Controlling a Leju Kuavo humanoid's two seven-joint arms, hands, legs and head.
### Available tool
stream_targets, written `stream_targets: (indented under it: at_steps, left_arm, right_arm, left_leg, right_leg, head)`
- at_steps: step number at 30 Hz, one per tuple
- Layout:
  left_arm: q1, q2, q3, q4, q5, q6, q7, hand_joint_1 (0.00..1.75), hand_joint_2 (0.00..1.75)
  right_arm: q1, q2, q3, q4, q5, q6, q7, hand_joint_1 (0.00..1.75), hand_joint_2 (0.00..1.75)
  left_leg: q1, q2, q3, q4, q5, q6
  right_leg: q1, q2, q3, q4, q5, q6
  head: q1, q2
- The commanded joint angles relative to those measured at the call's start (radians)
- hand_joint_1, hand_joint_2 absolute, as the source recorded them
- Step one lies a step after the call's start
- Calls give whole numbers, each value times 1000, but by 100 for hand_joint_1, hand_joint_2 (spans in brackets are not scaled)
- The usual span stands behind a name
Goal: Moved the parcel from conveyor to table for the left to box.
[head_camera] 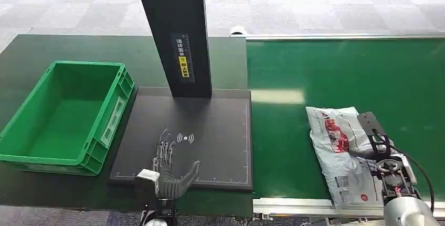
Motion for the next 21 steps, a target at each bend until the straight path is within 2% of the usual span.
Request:
stream_targets:
  at_steps: [1, 4, 8, 9, 10, 12, 15, 18, 21]
  left_arm:
    - [10, -8, -47, 33, 5, -7, 3, 0, 175]
    - [5, -12, -44, 40, 6, -19, 4, 0, 175]
    - [10, -6, -48, 41, 3, -20, 2, 0, 175]
    - [11, -5, -49, 41, 2, -19, 2, 0, 175]
    - [11, -5, -49, 41, 2, -20, 2, 0, 175]
    - [10, -6, -49, 40, 2, -23, 2, 0, 175]
    - [21, -7, -47, 32, 4, -18, 2, 0, 175]
    - [42, -1, -45, 4, 2, -4, 3, 0, 175]
    - [61, 1, -31, -32, -6, 25, 13, 0, 175]
  right_arm:
    - [-60, 1, 95, 105, 95, 164, 148, 0, 175]
    - [-54, -6, 120, 111, 125, 252, 176, 0, 175]
    - [-30, -3, 91, 108, 86, 380, 100, 0, 175]
    - [-20, 2, 94, 106, 89, 384, 94, 166, 175]
    - [-17, 5, 96, 105, 91, 389, 90, 175, 175]
    - [-16, 16, 88, 109, 83, 411, 89, 175, 175]
    - [-3, 27, 62, 95, 60, 376, 73, 175, 175]
    - [-8, 39, 26, 77, 37, 299, 66, 175, 175]
    - [-39, 80, -52, 37, -23, 159, -31, 175, 175]
  left_leg:
    - [0, 3, 1, -1, 0, 0]
    - [0, 2, 1, -1, 0, 0]
    - [1, 0, 2, -1, 0, 0]
    - [1, 0, 3, -1, 0, 0]
    - [1, 0, 3, -1, 0, 0]
    - [1, 2, 4, -2, 0, 0]
    - [1, 4, 6, -3, 0, 0]
    - [2, 4, 8, -2, 0, 1]
    - [1, 7, 8, -1, -1, 1]
  right_leg:
    - [0, 0, 1, -1, 0, -1]
    - [1, -1, 2, -2, 0, -1]
    - [1, -2, 3, -2, 0, -1]
    - [1, -3, 3, -2, 0, -1]
    - [1, -2, 3, -2, 0, -1]
    - [2, -1, 4, -3, 1, -1]
    - [2, 0, 5, -4, 1, -2]
    - [2, 0, 7, -4, 1, -2]
    - [2, 4, 7, -2, 1, -2]
  head:
    - [0, 0]
    - [0, 0]
    - [0, 0]
    - [0, 0]
    - [0, 0]
    - [0, 0]
    - [0, 0]
    - [0, 0]
    - [0, 0]
